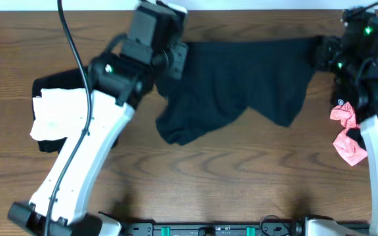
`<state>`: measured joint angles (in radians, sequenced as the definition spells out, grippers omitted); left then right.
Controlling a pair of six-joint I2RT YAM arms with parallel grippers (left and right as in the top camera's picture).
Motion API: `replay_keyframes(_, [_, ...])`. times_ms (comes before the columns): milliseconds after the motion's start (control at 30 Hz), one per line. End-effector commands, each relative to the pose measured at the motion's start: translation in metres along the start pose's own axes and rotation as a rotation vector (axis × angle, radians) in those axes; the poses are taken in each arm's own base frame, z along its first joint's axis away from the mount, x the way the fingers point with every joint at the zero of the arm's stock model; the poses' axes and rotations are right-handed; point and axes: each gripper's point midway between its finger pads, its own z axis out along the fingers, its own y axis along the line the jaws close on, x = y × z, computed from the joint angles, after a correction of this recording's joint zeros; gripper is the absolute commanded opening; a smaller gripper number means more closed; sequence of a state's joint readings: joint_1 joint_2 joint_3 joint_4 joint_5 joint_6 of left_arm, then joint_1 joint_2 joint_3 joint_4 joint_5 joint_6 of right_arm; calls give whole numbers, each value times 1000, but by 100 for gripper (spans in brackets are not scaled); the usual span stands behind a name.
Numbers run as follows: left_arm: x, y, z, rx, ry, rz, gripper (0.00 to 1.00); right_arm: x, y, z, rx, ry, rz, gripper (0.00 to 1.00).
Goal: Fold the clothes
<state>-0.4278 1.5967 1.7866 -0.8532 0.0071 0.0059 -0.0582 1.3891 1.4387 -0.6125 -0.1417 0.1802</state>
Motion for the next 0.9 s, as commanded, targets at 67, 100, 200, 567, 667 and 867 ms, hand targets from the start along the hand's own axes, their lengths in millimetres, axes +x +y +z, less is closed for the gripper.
replay_keyframes(67, [-42, 32, -10, 9, -102, 67, 7, -32, -33, 7, 103, -113, -79, 1])
replay_keyframes(100, [-49, 31, -15, 14, -123, 78, 7, -36, -34, 6, 105, -126, -97, 1])
replay_keyframes(200, [-61, 22, -34, 61, -156, 101, 7, -38, -35, 2, 111, -133, -118, 1])
replay_keyframes(567, [43, -12, -28, 151, 260, 107, 7, 44, -46, -2, 129, 212, -182, 1])
replay_keyframes(667, [75, -17, -30, 160, 389, 91, 8, 69, -44, -8, 122, 313, -176, 1])
replay_keyframes(867, [111, -15, -44, 137, 555, 4, 10, 99, -35, -17, 98, 443, -210, 1])
